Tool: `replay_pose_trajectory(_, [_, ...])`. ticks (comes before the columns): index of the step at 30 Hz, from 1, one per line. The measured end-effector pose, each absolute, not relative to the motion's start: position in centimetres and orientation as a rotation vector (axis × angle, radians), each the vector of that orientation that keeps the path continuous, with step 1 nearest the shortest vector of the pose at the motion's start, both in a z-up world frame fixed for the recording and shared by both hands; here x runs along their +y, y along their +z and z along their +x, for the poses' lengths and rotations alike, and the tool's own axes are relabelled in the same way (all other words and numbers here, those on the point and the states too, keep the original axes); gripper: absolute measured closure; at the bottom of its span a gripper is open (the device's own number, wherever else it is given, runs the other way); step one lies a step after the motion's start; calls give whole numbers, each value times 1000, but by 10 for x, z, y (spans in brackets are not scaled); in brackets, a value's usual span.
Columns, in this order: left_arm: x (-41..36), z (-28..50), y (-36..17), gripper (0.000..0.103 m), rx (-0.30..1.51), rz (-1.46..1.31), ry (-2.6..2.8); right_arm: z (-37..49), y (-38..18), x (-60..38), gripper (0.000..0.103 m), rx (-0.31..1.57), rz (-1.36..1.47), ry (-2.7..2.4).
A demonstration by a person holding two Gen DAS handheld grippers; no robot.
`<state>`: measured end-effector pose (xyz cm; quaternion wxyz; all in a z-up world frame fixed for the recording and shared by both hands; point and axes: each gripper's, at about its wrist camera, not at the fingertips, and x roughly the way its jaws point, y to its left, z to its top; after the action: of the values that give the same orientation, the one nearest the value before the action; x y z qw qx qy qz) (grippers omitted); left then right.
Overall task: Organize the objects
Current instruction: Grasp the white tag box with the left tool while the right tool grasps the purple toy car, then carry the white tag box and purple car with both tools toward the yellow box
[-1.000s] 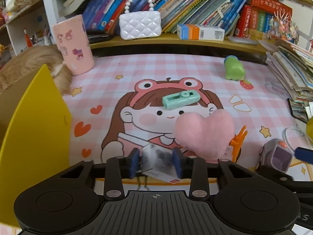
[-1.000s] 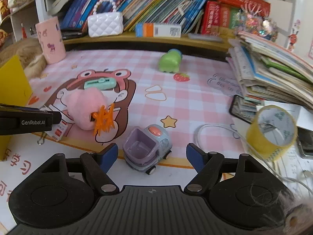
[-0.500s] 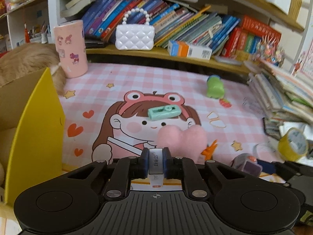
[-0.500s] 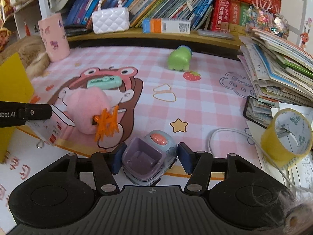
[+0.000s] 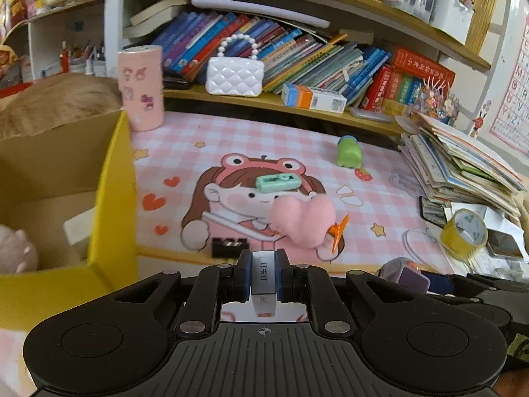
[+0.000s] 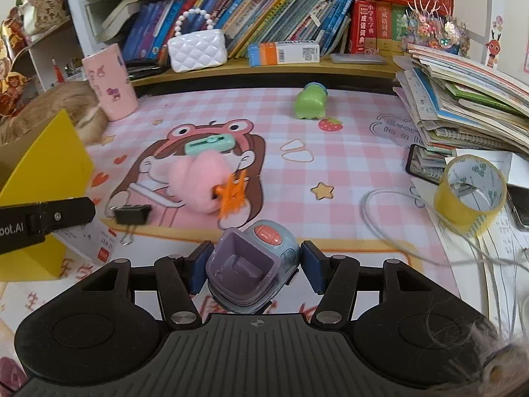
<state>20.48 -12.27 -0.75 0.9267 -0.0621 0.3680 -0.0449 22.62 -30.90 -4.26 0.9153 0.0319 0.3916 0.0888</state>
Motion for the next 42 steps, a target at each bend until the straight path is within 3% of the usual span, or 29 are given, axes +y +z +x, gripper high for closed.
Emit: replay_pose_trajectory(42, [56,30,12,90,678,-223,8,61,-17,-118,49,726,-83,329])
